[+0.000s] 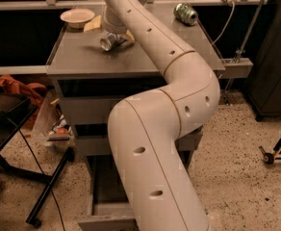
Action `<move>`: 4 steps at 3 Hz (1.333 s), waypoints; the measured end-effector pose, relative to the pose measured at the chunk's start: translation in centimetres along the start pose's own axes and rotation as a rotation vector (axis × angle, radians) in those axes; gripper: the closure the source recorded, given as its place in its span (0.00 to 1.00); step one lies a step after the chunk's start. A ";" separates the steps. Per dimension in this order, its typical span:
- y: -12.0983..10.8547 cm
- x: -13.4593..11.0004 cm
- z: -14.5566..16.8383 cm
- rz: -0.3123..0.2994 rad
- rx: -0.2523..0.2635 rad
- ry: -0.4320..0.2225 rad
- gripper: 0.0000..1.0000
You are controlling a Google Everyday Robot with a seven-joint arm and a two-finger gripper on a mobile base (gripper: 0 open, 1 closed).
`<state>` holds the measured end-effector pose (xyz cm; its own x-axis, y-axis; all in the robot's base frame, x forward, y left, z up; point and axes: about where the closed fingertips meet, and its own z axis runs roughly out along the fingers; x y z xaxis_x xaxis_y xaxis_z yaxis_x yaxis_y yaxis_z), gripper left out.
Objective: Place redbull can into bottom drawer
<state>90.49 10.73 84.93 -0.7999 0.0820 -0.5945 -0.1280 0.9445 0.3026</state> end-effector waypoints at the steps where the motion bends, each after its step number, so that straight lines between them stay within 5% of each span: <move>1: 0.1 -0.8 -0.5 0.002 -0.005 -0.030 0.00; 2: 0.1 -0.4 -0.2 0.004 -0.013 -0.019 0.00; 4: -0.4 -0.1 0.6 -0.010 0.045 -0.009 0.35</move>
Offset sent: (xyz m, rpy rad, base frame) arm -0.0009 -0.0058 0.0192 0.0291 -0.0437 -0.0102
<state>91.01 10.49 84.44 -0.7931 0.0749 -0.6044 -0.1096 0.9587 0.2625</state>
